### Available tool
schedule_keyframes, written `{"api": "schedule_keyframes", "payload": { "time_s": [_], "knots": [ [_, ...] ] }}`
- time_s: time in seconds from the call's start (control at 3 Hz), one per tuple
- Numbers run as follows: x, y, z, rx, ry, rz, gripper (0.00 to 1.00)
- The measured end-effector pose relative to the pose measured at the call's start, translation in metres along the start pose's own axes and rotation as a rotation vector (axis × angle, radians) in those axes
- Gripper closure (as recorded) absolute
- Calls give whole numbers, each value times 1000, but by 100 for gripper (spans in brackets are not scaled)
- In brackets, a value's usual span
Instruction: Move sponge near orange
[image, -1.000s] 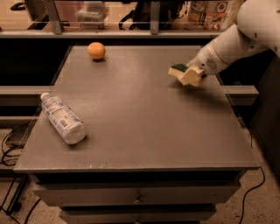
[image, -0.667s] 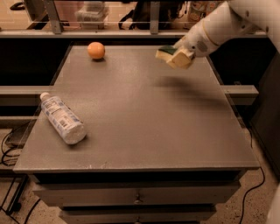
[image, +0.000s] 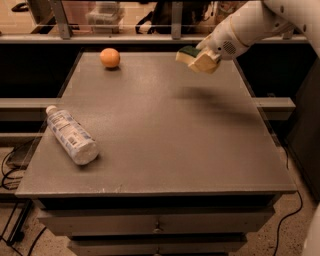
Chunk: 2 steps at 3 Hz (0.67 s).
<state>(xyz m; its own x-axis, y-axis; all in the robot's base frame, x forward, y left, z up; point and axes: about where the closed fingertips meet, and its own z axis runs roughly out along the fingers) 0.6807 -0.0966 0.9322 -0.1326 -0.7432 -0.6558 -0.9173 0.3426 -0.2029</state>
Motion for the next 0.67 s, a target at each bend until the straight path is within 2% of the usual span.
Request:
{"api": "schedule_keyframes", "payload": {
  "time_s": [0.33,0.67],
  "knots": [
    [-21,2,25,10,-15,-10,100],
    [-51,2,63,15,-39,-56,100]
  ]
}}
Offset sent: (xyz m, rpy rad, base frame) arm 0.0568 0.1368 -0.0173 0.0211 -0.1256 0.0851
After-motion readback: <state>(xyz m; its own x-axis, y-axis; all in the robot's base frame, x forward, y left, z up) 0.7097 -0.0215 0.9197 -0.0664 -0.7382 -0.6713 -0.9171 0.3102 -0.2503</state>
